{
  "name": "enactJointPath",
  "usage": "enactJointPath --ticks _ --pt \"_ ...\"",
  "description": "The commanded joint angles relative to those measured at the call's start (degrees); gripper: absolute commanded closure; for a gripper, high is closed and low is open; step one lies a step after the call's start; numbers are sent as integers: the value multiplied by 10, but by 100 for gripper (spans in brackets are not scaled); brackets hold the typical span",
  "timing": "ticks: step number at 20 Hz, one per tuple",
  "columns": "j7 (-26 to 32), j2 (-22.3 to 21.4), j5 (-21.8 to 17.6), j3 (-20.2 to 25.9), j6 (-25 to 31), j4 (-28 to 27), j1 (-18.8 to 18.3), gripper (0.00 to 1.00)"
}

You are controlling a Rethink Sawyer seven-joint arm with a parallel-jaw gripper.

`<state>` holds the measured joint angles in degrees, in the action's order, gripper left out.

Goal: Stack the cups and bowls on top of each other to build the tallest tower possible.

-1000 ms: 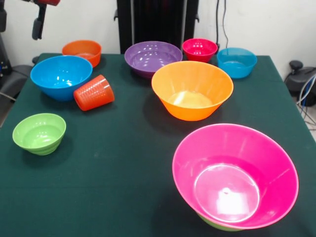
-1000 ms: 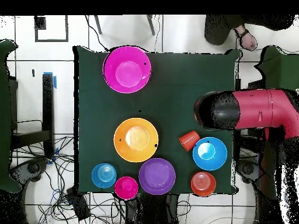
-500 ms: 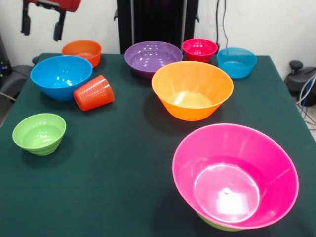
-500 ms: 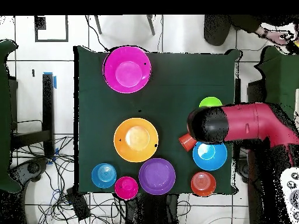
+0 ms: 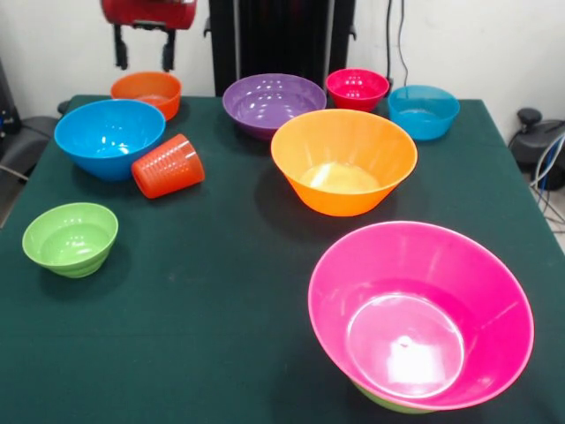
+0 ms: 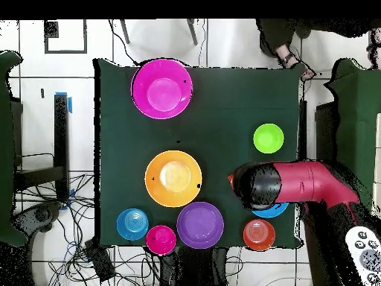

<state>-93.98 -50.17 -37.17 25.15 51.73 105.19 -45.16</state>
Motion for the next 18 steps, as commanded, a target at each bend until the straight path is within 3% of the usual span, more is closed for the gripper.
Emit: enactJointPath --ticks 1,4,9,14,18 --pt "26 85 51 29 -39 94 -21 0" --pt "1 118 40 20 -82 95 -17 0" --pt "-65 159 -23 -25 -164 62 16 0" --pt "-110 194 -122 -95 -239 -6 84 0" --pt "-127 218 -177 -140 -269 -56 134 0"
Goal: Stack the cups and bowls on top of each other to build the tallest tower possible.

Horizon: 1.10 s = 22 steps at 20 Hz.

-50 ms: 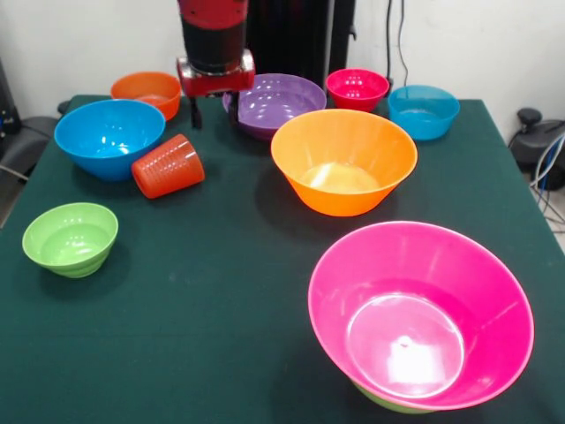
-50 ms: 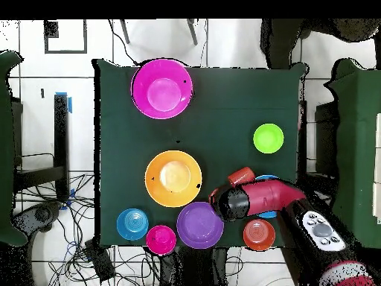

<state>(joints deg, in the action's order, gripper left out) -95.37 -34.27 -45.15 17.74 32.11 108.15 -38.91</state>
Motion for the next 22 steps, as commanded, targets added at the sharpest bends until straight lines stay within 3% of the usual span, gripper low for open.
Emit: enactJointPath --ticks 1,4,6,12,22 --pt "-116 66 -108 -76 -76 -98 83 0" --pt "-121 81 -122 -101 -86 -122 106 0" --pt "-107 76 -110 -106 -72 -120 107 0" --pt "-53 10 -73 -116 -27 -86 117 0" --pt "-12 -37 -26 -114 24 -63 111 0"
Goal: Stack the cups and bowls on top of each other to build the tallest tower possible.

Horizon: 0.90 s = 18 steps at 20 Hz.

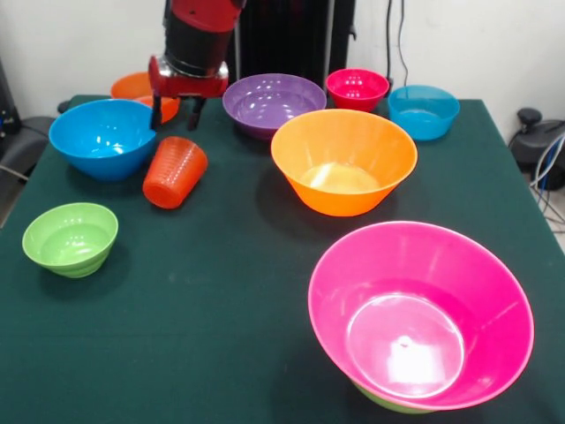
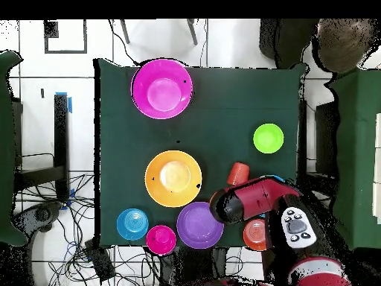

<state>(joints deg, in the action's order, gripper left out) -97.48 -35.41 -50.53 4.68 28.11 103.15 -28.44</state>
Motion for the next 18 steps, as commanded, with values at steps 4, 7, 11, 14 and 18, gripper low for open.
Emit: enactJointPath --ticks 4,7,11,14,18 --pt "16 -39 45 21 69 -1 -2 0" --pt "13 -39 56 24 74 -2 -3 0" --pt "13 -37 60 25 76 -6 -2 0" --pt "1 -29 57 19 68 -10 0 0" --pt "-18 -6 54 8 57 -22 1 0"
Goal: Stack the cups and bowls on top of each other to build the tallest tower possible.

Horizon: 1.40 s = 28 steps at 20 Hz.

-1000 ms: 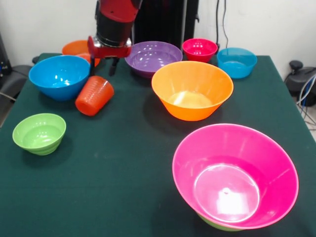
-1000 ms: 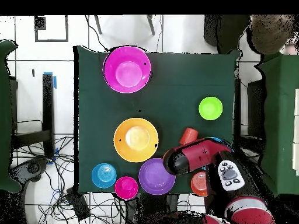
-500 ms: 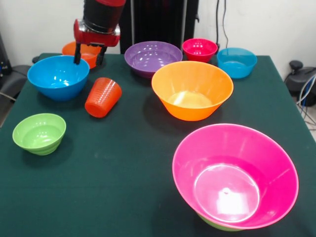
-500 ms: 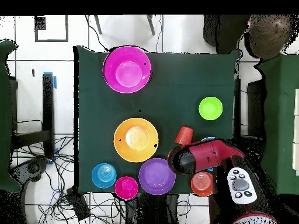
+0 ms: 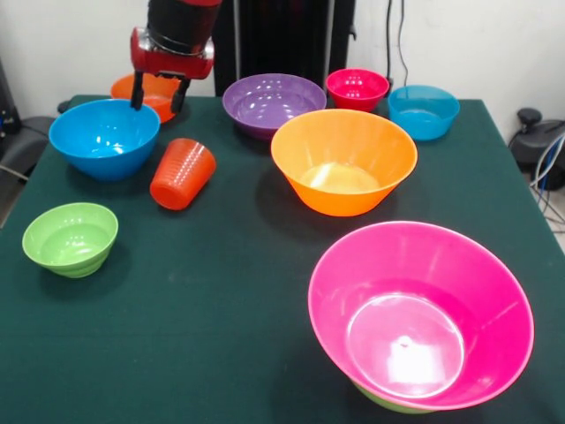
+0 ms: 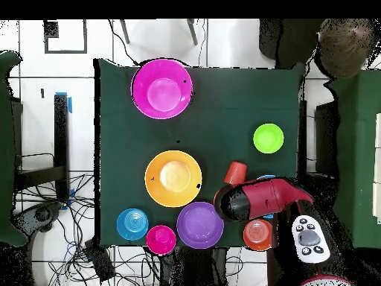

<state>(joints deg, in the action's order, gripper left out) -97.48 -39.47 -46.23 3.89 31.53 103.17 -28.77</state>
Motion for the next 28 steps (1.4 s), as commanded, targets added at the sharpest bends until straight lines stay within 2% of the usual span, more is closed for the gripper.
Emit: enactJointPath --ticks 1,9,16,19,23,28 --pt "-24 38 9 12 21 -25 5 0" --pt "-27 55 0 2 10 -42 0 0" --pt "-8 66 -7 -3 7 -62 -11 0" --pt "-8 83 -14 -5 -5 -69 -13 0" --pt "-46 121 -23 -21 -37 -89 -7 0" --pt "-74 160 -14 -35 -56 -103 -3 0"
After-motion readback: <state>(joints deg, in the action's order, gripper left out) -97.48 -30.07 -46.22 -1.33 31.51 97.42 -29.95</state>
